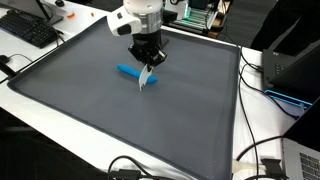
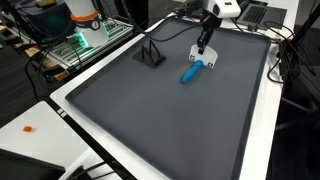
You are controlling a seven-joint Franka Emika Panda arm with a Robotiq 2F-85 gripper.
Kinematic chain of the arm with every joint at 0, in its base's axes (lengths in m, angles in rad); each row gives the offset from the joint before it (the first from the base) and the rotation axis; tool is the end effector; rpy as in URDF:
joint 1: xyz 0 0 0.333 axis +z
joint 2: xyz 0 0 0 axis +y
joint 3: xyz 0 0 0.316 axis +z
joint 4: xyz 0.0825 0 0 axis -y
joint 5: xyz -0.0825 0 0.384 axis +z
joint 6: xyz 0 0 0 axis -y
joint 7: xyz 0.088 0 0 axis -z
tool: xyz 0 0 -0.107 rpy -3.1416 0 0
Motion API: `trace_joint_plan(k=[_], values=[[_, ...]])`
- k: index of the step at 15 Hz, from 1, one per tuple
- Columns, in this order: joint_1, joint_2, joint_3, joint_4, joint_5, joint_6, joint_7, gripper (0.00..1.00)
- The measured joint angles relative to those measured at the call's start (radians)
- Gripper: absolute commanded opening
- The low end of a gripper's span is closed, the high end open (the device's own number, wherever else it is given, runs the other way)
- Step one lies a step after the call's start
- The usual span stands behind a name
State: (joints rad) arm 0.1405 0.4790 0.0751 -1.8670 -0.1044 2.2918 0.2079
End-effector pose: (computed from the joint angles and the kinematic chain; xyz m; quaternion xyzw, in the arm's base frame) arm 0.6195 0.1306 0.2548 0.9988 0.0356 -0.0210 0.0259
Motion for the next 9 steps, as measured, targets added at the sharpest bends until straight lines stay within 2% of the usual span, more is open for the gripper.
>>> trace_joint_plan(k=[4, 9], values=[[-0.004, 0.0, 0.001, -0.007, 0.034, 0.003, -0.034, 0.01], [-0.034, -0.004, 0.016, -0.022, 0.147, 0.018, -0.109, 0.01]])
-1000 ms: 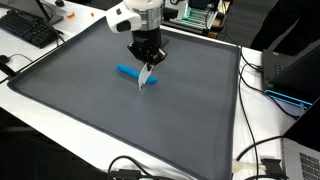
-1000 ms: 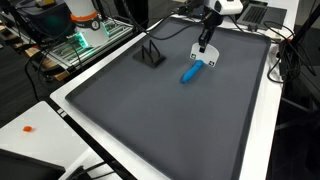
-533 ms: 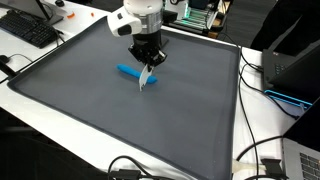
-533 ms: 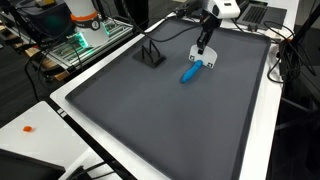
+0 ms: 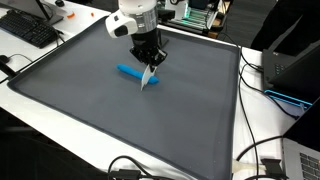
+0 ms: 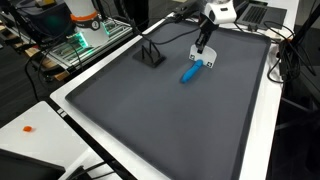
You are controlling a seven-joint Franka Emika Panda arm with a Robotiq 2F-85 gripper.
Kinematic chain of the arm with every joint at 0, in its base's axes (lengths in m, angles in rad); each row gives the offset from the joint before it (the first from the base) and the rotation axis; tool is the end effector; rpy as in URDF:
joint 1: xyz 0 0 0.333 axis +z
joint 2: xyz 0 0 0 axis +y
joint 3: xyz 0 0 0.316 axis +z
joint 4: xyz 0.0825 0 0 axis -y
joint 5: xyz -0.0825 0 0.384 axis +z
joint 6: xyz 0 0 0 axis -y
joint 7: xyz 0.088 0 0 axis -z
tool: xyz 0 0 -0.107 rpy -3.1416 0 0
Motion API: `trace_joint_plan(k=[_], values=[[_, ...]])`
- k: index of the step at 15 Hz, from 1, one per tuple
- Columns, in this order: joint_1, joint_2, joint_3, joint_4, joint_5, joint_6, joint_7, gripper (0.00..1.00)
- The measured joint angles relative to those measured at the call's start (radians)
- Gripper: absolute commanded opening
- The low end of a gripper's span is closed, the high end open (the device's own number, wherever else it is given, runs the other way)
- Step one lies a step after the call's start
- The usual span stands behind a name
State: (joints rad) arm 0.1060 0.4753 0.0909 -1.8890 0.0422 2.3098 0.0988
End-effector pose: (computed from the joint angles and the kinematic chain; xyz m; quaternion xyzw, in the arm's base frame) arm 0.6165 0.1209 0.2499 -0.9985 -0.0299 0.0315 0.0318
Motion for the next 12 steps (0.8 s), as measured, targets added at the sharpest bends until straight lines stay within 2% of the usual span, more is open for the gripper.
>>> trace_joint_plan(k=[12], values=[[0.013, -0.006, 0.017, -0.003, 0.027, 0.001, -0.013, 0.01]])
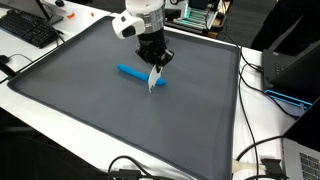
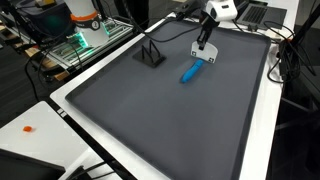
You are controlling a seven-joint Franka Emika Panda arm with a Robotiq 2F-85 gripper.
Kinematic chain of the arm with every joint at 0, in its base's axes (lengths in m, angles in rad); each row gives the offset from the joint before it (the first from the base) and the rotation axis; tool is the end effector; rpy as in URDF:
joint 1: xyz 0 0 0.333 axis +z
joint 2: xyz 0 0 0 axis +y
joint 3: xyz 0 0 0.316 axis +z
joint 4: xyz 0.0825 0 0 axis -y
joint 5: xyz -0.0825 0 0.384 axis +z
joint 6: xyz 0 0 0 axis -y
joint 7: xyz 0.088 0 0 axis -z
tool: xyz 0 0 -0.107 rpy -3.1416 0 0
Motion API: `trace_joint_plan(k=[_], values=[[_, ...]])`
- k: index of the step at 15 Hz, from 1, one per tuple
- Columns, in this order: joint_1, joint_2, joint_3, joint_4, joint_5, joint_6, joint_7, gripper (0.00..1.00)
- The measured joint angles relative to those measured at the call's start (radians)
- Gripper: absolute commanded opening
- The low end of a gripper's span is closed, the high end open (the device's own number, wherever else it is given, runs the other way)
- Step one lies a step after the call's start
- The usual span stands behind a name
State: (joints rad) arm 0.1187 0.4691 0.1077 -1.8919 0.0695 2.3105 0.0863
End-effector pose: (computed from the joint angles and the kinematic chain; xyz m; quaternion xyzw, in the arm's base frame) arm 0.6124 0.1390 0.2531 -0.9976 -0.0407 0.0318 0.0451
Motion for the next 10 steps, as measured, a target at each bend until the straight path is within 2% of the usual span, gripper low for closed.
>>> trace_joint_plan(k=[10], values=[[-0.002, -0.046, -0.037, 0.0, -0.018, 0.0, 0.0, 0.01]])
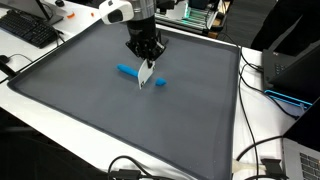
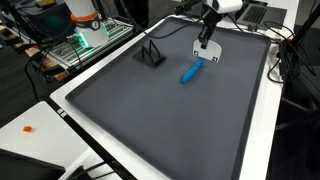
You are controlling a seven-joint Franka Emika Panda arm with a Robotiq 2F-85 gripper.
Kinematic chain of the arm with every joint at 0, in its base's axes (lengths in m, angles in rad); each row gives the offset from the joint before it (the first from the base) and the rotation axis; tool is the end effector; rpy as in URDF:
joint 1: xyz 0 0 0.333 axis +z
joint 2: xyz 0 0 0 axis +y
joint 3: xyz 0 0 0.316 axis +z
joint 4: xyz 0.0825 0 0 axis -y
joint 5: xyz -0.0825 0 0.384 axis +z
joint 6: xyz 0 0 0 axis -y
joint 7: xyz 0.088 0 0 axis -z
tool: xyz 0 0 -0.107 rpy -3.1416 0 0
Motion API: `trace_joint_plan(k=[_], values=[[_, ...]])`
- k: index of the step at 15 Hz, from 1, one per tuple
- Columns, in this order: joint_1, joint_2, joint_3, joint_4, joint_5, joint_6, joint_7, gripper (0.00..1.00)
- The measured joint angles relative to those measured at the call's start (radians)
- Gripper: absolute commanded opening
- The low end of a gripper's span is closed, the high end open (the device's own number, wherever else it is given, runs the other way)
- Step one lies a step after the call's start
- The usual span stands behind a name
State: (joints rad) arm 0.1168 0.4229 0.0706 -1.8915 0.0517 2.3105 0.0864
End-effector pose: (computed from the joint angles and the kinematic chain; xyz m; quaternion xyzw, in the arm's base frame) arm 0.6203 0.1162 0.2814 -0.9990 -0.0299 0.0062 0.0330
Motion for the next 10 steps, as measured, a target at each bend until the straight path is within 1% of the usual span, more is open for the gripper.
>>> trace_joint_plan(k=[4, 10], values=[[-0.003, -0.002, -0.014, -0.001, -0.009, -0.001, 0.0, 0.01], [-0.003, -0.002, -0.029, -0.007, -0.052, -0.002, 0.001, 0.01]])
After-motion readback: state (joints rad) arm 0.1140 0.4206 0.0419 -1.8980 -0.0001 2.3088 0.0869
